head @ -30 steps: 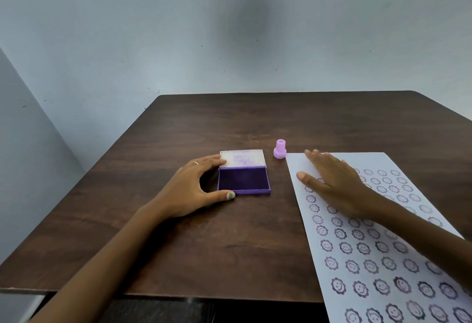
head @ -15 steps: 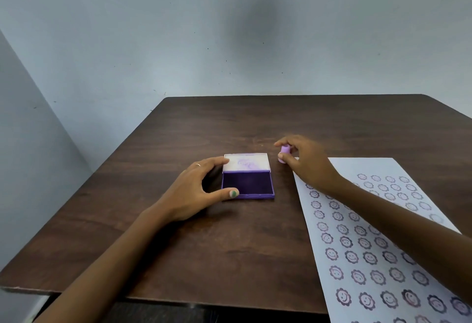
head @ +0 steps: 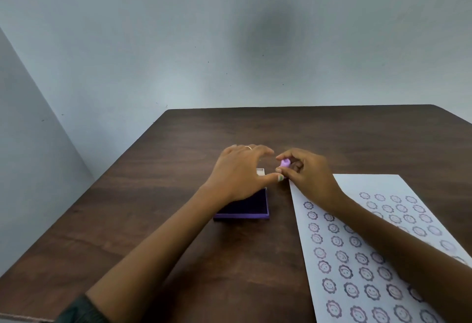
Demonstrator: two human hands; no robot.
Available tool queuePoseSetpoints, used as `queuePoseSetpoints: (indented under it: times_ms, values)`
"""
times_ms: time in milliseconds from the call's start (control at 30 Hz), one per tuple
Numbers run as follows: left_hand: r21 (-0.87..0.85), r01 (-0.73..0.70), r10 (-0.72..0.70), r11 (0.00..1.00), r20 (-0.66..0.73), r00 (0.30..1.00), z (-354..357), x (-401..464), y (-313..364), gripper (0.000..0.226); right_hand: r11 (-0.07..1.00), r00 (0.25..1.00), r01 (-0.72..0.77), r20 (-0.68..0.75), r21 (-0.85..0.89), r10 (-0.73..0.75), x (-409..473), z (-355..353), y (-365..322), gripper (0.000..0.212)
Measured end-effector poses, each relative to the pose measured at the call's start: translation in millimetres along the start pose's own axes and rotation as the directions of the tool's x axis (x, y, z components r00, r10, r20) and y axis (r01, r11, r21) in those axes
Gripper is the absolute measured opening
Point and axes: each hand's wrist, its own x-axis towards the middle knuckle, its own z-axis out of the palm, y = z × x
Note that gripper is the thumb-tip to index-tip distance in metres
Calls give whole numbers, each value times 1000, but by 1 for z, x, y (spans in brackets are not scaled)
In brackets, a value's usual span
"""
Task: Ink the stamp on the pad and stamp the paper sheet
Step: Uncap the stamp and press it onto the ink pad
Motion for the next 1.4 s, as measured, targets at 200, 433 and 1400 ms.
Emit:
queuePoseSetpoints:
  times_ms: [200,433,1400]
  values:
    - [-211,-38,-2,977,-185,983,22,14,18,33,873,976,-154,-67,463,207,3,-5,3,15]
    - [-597,-36,-172,801,-288,942,24,12,19,22,689,953,-274,92,671,289,3,-9,0,26]
    - [-270,-82,54,959,-109,993,40,14,9,36,782,928,-176,-165,598,334,1,-14,4,14]
